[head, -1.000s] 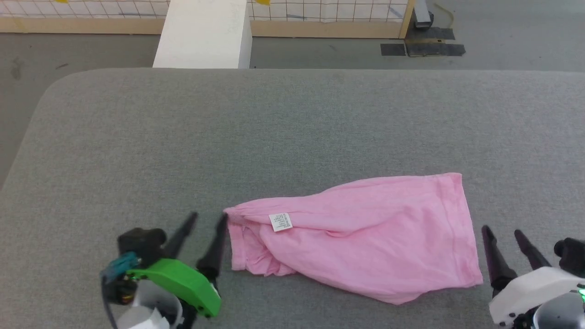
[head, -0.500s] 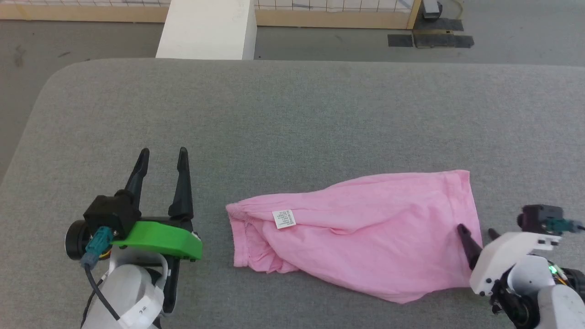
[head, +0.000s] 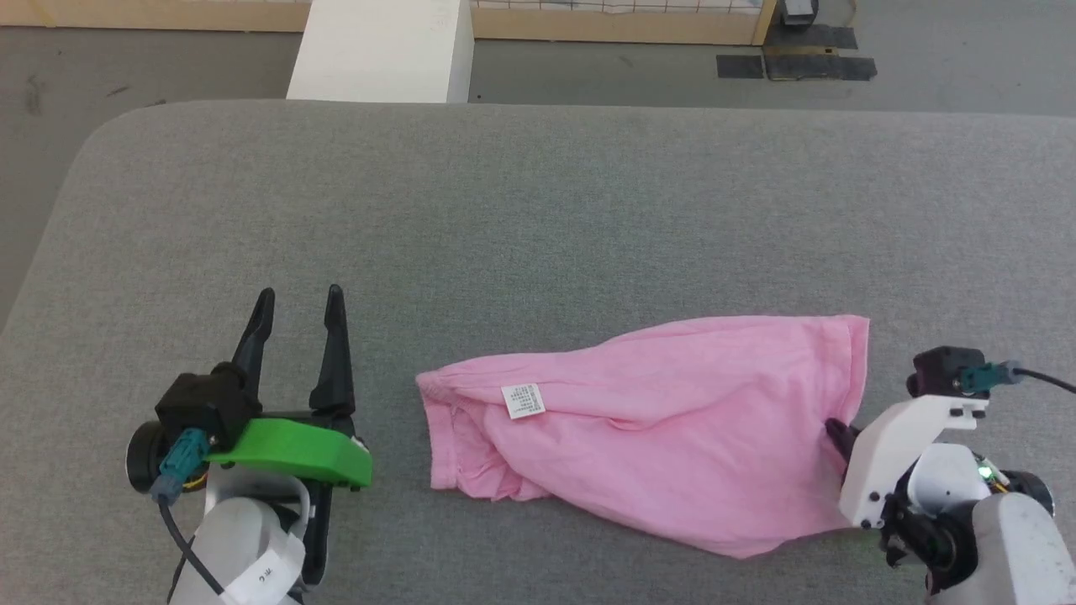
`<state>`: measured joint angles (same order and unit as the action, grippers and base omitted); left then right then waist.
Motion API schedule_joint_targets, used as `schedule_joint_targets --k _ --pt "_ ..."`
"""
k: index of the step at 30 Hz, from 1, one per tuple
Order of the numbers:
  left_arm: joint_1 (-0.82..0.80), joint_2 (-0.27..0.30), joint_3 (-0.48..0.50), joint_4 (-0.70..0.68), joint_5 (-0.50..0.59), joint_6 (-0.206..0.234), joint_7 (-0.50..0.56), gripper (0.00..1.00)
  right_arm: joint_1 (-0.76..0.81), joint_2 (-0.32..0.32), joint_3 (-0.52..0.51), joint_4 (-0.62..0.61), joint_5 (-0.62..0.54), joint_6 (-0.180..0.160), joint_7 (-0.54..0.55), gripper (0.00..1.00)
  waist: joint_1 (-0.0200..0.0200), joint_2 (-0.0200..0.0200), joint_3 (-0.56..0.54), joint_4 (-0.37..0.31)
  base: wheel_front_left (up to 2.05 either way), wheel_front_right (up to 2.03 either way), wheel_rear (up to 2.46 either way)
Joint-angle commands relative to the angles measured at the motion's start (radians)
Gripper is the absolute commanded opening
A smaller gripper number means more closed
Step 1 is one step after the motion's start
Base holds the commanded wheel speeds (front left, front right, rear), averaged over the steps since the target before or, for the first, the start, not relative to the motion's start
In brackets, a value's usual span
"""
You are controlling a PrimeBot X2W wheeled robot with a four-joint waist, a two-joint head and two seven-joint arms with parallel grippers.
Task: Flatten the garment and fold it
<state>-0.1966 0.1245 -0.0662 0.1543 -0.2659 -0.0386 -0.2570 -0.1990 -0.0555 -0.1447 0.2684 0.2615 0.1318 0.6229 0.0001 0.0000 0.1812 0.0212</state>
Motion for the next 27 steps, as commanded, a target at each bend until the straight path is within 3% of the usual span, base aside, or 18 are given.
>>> schedule_joint_targets --k 1,8,15,20,27 --pt "0.011 -0.006 0.011 0.003 0.014 -0.01 -0.005 1.0 0.024 0.005 -0.004 -0.009 -0.003 -0.001 -0.011 0.0 -0.0001 0.0 -0.003 -0.002 0.0 0.0 0.0" --pt "0.023 -0.032 0.049 0.007 0.036 -0.031 -0.005 1.0 0.055 0.005 -0.153 -0.088 -0.096 -0.001 -0.093 0.0 -0.0001 0.0 -0.016 -0.006 0.0 0.0 0.0" --pt "0.029 -0.048 0.064 0.008 0.051 -0.049 -0.005 1.0 0.101 0.005 -0.283 -0.177 -0.203 -0.001 -0.089 0.0 -0.0001 0.0 -0.021 -0.003 0.0 0.0 0.0" --pt "0.038 -0.054 0.074 0.014 0.06 -0.058 -0.005 1.0 0.141 0.005 -0.198 -0.315 -0.177 -0.001 -0.034 0.0 -0.0001 0.0 -0.025 -0.007 0.0 0.0 0.0" --pt "0.036 -0.057 0.084 0.02 0.071 -0.07 -0.005 1.0 0.18 0.005 0.073 -0.581 -0.157 -0.001 0.104 0.0 -0.0001 0.0 -0.031 0.0 0.0 0.0 0.0"
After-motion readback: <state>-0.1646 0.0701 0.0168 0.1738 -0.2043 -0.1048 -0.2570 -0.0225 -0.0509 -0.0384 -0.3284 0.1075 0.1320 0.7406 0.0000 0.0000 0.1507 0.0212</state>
